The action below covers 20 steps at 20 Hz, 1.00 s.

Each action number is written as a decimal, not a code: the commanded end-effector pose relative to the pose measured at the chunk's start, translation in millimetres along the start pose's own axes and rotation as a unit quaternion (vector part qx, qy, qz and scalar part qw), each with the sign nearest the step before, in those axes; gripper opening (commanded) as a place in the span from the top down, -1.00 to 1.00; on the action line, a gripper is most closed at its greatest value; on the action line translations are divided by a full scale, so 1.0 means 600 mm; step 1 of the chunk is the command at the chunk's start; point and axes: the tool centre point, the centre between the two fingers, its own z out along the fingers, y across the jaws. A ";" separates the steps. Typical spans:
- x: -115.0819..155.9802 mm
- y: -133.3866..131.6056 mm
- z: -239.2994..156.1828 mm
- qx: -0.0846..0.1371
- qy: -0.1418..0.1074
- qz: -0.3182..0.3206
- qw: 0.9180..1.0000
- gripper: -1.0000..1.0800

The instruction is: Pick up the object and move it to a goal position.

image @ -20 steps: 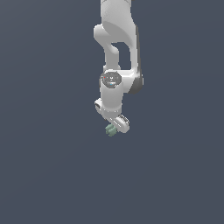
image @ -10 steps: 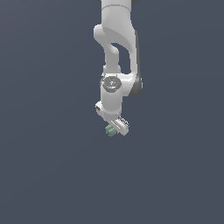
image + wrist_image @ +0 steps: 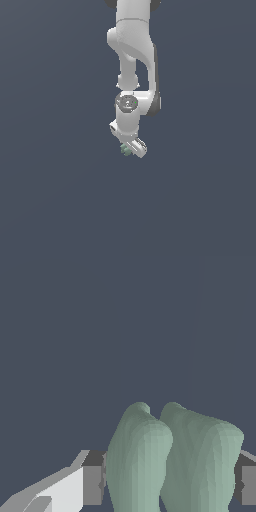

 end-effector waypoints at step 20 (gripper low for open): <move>-0.009 0.019 -0.030 0.001 0.000 0.000 1.000 1.00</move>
